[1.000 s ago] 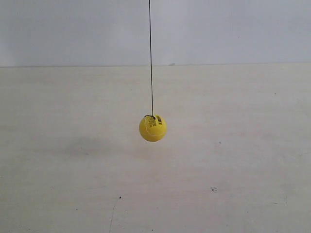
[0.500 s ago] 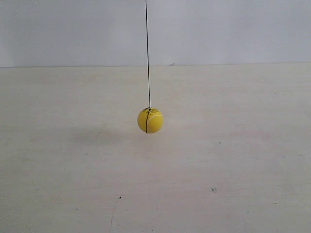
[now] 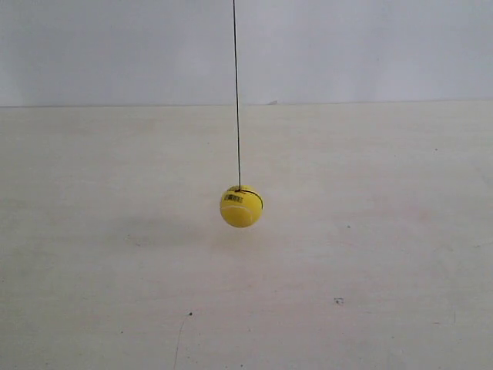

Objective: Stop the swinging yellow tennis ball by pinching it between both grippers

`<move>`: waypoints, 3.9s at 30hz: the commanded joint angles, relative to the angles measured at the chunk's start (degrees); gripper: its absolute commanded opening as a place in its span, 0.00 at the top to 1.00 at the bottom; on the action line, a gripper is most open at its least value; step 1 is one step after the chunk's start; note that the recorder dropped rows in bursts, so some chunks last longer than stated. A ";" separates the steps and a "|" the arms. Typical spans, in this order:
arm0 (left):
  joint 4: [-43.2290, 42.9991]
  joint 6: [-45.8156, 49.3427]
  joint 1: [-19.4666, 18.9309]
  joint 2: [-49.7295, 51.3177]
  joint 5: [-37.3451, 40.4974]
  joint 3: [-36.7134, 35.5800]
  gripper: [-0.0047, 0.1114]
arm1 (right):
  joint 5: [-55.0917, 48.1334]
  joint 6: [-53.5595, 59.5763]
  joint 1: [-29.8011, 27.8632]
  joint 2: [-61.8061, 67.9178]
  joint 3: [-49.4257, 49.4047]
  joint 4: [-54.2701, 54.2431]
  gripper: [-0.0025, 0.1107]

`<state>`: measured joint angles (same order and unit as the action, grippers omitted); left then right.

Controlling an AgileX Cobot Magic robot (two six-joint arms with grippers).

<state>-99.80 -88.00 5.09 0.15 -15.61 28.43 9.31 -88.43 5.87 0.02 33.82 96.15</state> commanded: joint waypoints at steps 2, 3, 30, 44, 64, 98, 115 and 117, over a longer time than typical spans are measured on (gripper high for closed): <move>-0.15 -0.76 0.07 -0.15 0.42 -0.25 0.92 | -14.94 2.18 -0.02 -0.02 -5.48 -16.99 0.98; -0.15 -0.76 0.07 -0.15 0.42 -0.25 0.92 | -15.07 10.44 -0.02 -0.02 -6.43 -23.22 0.98; -0.15 -0.76 0.07 -0.15 0.42 -0.25 0.92 | -26.24 81.53 -0.15 -0.02 -33.82 -86.27 0.98; -0.15 -0.76 0.07 -0.15 0.42 -0.25 0.92 | -27.91 88.43 -0.03 -0.02 -33.82 -88.07 0.98; -0.15 -0.76 0.07 -0.15 0.31 -0.25 0.92 | -27.91 88.43 -0.03 -0.02 -33.82 -88.07 0.98; 100.98 92.86 -2.58 -0.15 34.84 -28.43 0.92 | -27.91 88.43 -0.03 -0.02 -33.82 -88.07 0.98; 100.86 92.71 -2.78 -0.15 34.91 -28.43 0.92 | -27.91 88.43 -0.03 -0.02 -33.82 -88.07 0.98; 100.86 92.71 -2.78 -0.15 34.91 -28.43 0.92 | -27.91 88.43 -0.03 -0.02 -33.82 -88.07 0.98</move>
<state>1.10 5.27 2.47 0.17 19.42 0.17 -18.88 0.00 5.87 0.26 -0.04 7.98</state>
